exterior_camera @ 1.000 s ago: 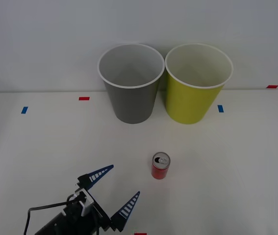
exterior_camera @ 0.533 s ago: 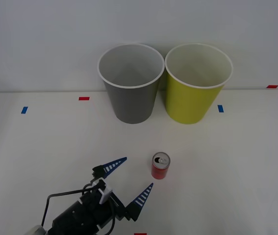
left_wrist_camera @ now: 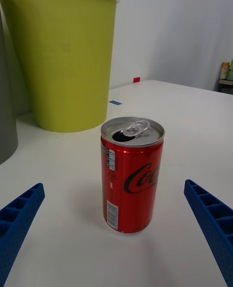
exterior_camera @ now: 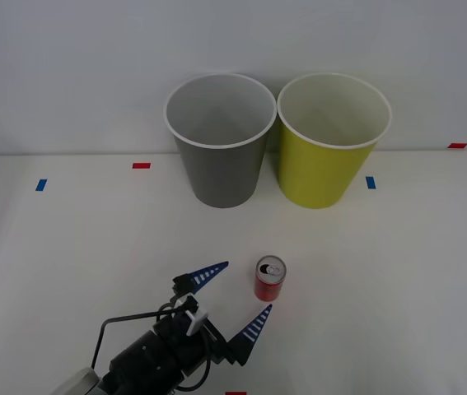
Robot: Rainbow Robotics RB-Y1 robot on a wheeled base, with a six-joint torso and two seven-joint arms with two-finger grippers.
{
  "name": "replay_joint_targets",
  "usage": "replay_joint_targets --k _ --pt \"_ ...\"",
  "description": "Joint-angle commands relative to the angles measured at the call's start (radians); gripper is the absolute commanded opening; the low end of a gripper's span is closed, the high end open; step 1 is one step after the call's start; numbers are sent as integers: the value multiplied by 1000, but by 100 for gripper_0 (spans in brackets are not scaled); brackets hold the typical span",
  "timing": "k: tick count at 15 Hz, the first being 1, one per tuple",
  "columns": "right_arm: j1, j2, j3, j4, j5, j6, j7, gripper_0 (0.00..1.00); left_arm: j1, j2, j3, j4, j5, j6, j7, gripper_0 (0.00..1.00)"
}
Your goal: Put cans in the gray bin and PET bottles in the light green bin.
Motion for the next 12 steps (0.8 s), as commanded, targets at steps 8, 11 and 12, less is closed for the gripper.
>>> replay_joint_targets --k 8,11,12 --pt "0 0 0 0 0 0 0 100 -86 -108 -15 108 2 17 -4 100" --pt "0 0 0 0 0 0 0 100 -101 -125 -15 108 2 41 -4 100" --pt "0 0 0 0 0 0 0 100 -104 -128 -15 108 2 48 -4 100"
